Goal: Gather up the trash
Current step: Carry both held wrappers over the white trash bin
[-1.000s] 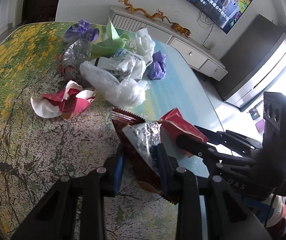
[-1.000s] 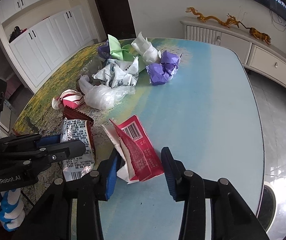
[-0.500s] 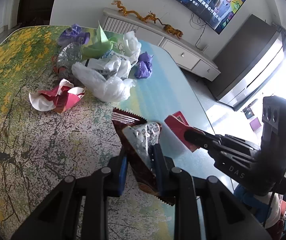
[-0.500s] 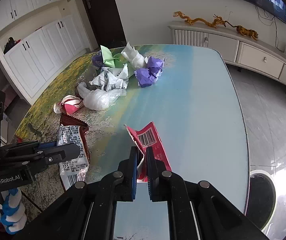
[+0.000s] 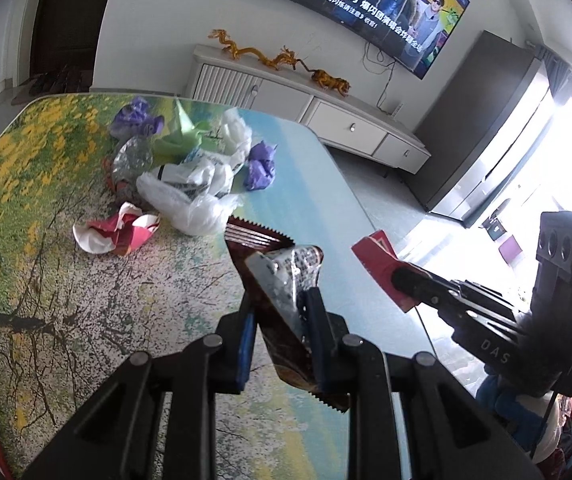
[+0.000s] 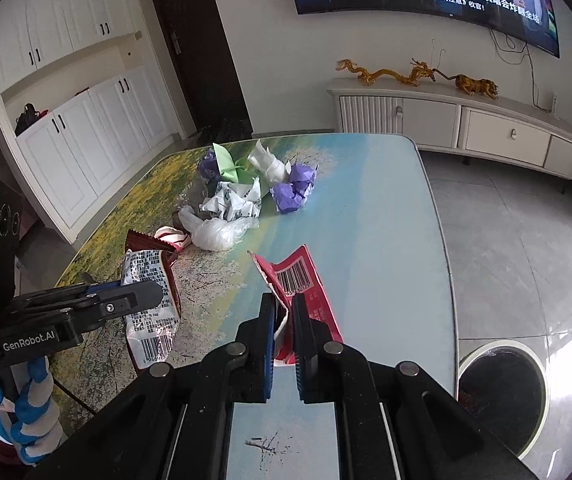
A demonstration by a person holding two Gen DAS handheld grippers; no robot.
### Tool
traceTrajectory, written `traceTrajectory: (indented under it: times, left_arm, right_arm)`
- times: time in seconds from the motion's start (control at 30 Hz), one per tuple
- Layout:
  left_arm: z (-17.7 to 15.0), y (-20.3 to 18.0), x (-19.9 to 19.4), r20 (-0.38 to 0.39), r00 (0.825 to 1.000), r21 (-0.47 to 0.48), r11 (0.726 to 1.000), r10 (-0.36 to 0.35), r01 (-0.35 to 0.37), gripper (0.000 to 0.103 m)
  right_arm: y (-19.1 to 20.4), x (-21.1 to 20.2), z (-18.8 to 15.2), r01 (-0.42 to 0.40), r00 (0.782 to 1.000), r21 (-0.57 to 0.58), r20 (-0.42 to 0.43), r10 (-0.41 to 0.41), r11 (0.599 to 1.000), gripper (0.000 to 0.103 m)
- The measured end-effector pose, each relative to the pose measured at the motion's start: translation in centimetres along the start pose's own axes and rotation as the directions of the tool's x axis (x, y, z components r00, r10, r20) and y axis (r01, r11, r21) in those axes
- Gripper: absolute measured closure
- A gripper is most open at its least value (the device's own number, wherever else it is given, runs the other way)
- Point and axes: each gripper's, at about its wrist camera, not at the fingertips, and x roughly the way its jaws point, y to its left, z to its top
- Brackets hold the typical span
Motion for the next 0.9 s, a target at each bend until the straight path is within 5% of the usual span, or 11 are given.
traceTrajectory:
  times: [0.5,0.9]
  left_arm:
    - [2.8,-9.4,2.1,-0.031,0.995,0.167,0.98,-0.1,0.103,0.081]
    - [2.6,-20.4,12.4,-0.219,0.963,0.296,0.93,-0.154,0.217,0.081]
  right_arm:
    - [-7.9,-7.3,-1.8,0.11,0.98,0.209,0.143,-0.142,0.972,0.095]
    - [-20.0,-9.3,-7.2,0.273,0.937,0.5,0.056,-0.345,0.822,0.095]
